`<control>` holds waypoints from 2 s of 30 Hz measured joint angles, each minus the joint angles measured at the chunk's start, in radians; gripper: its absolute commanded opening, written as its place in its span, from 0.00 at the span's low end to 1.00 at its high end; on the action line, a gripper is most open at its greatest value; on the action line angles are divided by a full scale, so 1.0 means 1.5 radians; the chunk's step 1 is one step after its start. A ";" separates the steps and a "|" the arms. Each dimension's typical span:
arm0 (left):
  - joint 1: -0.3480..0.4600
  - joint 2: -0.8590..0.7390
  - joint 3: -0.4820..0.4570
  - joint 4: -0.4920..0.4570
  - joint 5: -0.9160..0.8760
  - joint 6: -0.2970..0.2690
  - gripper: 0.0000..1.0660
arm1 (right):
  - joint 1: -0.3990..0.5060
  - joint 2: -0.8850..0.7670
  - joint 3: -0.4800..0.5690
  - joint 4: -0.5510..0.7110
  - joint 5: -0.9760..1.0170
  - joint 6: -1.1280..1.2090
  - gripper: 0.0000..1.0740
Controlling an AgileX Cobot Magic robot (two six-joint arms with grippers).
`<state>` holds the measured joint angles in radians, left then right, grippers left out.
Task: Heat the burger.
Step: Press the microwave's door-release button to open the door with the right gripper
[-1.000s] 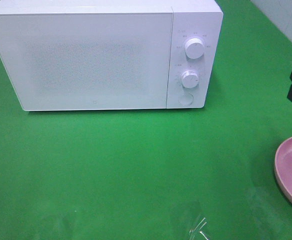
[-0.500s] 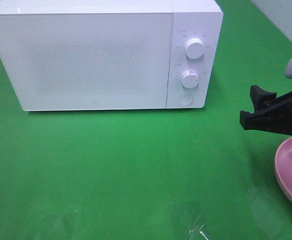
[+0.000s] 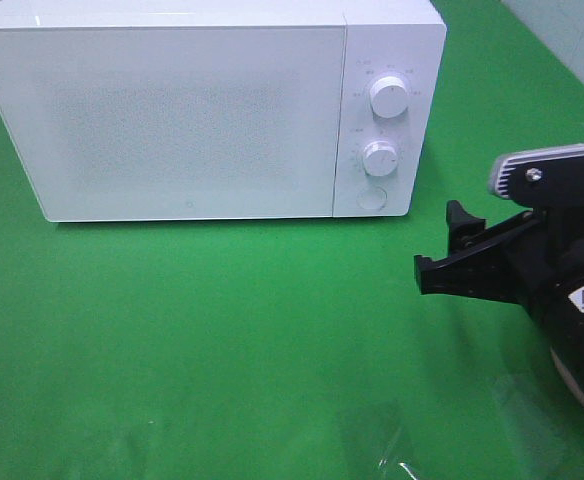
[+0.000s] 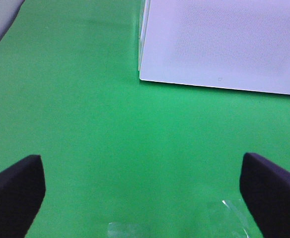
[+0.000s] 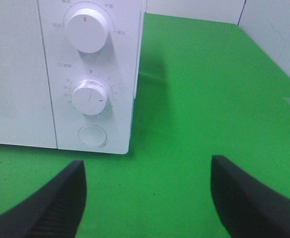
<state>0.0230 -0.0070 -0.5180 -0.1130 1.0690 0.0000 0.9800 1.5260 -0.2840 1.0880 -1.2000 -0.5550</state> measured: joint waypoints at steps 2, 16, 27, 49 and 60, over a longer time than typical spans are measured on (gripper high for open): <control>0.000 0.000 0.000 0.000 0.000 0.000 0.94 | 0.012 0.015 -0.014 0.014 0.000 -0.006 0.66; 0.000 0.000 0.000 0.000 0.000 0.000 0.94 | 0.044 0.073 -0.083 0.073 -0.005 -0.017 0.66; 0.000 0.000 0.000 0.000 0.000 0.000 0.94 | 0.038 0.121 -0.084 0.044 -0.005 0.098 0.62; 0.000 0.000 0.000 0.000 0.000 0.000 0.94 | 0.037 0.121 -0.085 0.020 0.048 0.963 0.17; 0.000 0.000 0.000 0.000 0.000 0.000 0.94 | 0.037 0.121 -0.085 0.007 0.091 1.073 0.00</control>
<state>0.0230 -0.0070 -0.5180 -0.1130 1.0690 0.0000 1.0360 1.7080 -0.4110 1.0980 -1.0630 1.0550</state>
